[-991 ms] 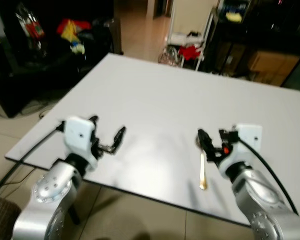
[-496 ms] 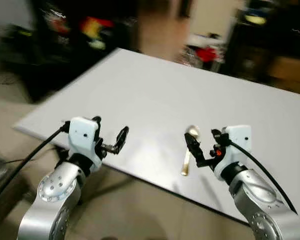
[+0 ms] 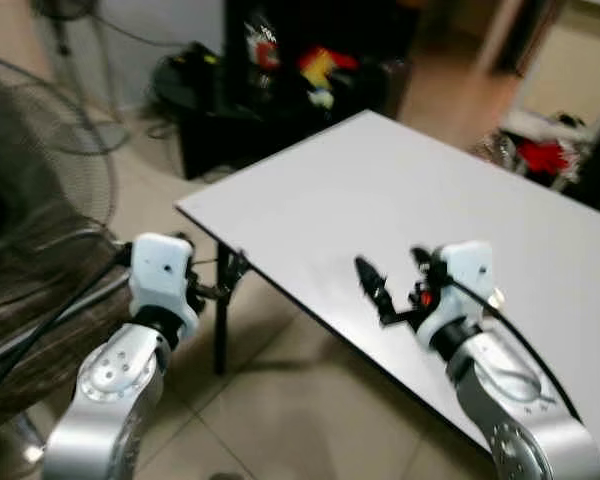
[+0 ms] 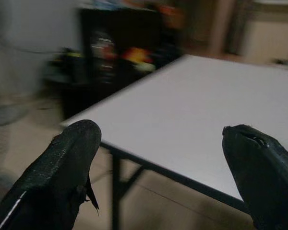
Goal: Setting the table
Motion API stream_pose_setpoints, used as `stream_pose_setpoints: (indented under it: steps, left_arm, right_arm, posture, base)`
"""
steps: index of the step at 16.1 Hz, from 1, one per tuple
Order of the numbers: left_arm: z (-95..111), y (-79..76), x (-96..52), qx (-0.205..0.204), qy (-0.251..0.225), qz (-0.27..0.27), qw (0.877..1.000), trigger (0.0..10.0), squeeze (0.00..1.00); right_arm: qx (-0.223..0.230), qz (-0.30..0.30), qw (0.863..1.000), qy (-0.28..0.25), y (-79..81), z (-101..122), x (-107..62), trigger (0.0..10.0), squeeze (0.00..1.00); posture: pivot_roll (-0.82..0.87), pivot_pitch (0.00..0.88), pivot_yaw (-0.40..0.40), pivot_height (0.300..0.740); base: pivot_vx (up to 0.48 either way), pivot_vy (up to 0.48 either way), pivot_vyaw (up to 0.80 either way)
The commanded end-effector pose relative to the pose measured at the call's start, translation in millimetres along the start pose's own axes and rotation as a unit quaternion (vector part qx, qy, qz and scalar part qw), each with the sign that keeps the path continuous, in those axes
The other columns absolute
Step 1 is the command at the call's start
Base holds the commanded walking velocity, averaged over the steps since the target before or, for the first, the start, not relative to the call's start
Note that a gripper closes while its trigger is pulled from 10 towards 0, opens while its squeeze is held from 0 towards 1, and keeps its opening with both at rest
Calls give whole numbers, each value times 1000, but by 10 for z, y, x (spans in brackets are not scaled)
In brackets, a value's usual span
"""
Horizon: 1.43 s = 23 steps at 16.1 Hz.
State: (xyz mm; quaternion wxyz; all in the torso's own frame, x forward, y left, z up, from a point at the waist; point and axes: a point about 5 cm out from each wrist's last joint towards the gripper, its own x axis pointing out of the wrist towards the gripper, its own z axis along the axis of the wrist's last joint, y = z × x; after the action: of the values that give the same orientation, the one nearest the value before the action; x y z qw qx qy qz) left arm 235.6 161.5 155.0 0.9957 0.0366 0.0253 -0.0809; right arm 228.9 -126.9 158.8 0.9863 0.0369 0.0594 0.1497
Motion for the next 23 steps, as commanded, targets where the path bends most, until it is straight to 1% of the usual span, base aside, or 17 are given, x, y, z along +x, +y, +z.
stream_pose_setpoints:
  steps: [1,2,3,4,5,6,8,11,13,15,16,18,19,20,21,22,23]
  left_arm:
    - [34,-14,23,-2,-14,11,1000,10000,0]
    - [35,-9,23,-5,-19,24,1000,10000,0]
    - [4,-6,13,-12,-7,45,999,10000,0]
    - [-42,-35,1,-44,23,30,998,10000,0]
    - [-44,-71,-1,-67,29,2,997,10000,0]
    - [-60,-82,-22,-78,34,-13,996,10000,0]
    - [-34,-109,-32,-53,24,-37,998,10000,0]
    - [-1,-126,-26,-66,22,-45,997,10000,0]
    - [-12,-111,-32,-65,37,-42,996,10000,0]
    - [-106,-49,-44,-68,77,-18,995,10000,0]
    - [-143,-32,-52,-59,99,-14,993,10000,0]
    - [-177,-28,-63,-61,117,-15,991,10000,0]
    - [-227,-21,-76,-58,143,-13,988,10000,0]
    - [-248,-14,-80,-55,151,-2,987,10000,0]
    - [-251,-9,-81,-57,154,8,986,10000,0]
    - [-204,-8,-55,-59,133,26,989,10000,0]
    - [-156,2,-25,-37,104,32,993,10000,0]
  right_arm:
    - [-8,-25,1000,4,-88,-18,-1,10000,1000]
    - [-7,-27,1000,4,-95,-18,0,10000,1000]
    - [-6,-29,1000,1,-106,-13,-1,10000,1000]
    - [-4,-31,1000,-2,-110,-14,-4,10000,1000]
    - [-3,-32,999,-3,-108,-19,-3,10000,1000]
    - [2,-31,1000,-5,-97,-26,-4,10000,1000]
    - [5,-27,1000,-6,-82,-28,-1,10000,1000]
    - [7,-28,1000,-7,-84,-30,4,10000,1000]
    - [8,-29,1000,-8,-87,-38,1,10000,1000]
    - [10,-32,999,-8,-96,-42,0,10000,1000]
    - [11,-34,999,-7,-103,-46,-2,10000,1000]
    - [19,-38,999,-2,-112,-57,-5,10000,1000]
    - [26,-38,999,-1,-111,-61,-7,10000,1000]
    - [30,-36,999,0,-102,-63,-10,10000,1000]
    - [31,-34,999,1,-96,-66,-12,10000,1000]
    - [33,-31,999,2,-94,-67,-13,10000,1000]
    - [32,-31,999,3,-97,-65,-12,10000,1000]
  posture:
    - [65,0,-72,740]
    - [65,0,-72,740]
    - [65,0,-72,740]
    - [60,0,-72,740]
    - [58,0,-72,740]
    - [60,0,-73,740]
    - [61,0,-73,740]
    - [62,0,-74,740]
    - [60,0,-72,740]
    - [61,0,-72,740]
    - [61,0,-71,740]
    - [61,0,-70,740]
    - [60,0,-69,740]
    - [60,0,-68,740]
    - [60,0,-68,740]
    - [56,0,-68,740]
    - [56,0,-68,740]
  base:
    - [0,0,800]
    - [0,0,800]
    - [0,0,800]
    - [0,0,800]
    - [0,0,800]
    - [0,0,800]
    - [0,0,800]
    - [0,0,800]
    - [0,0,800]
    - [0,0,800]
    - [0,0,800]
    - [0,0,800]
    - [0,0,800]
    - [0,0,800]
    - [0,0,800]
    - [0,0,800]
    - [0,0,800]
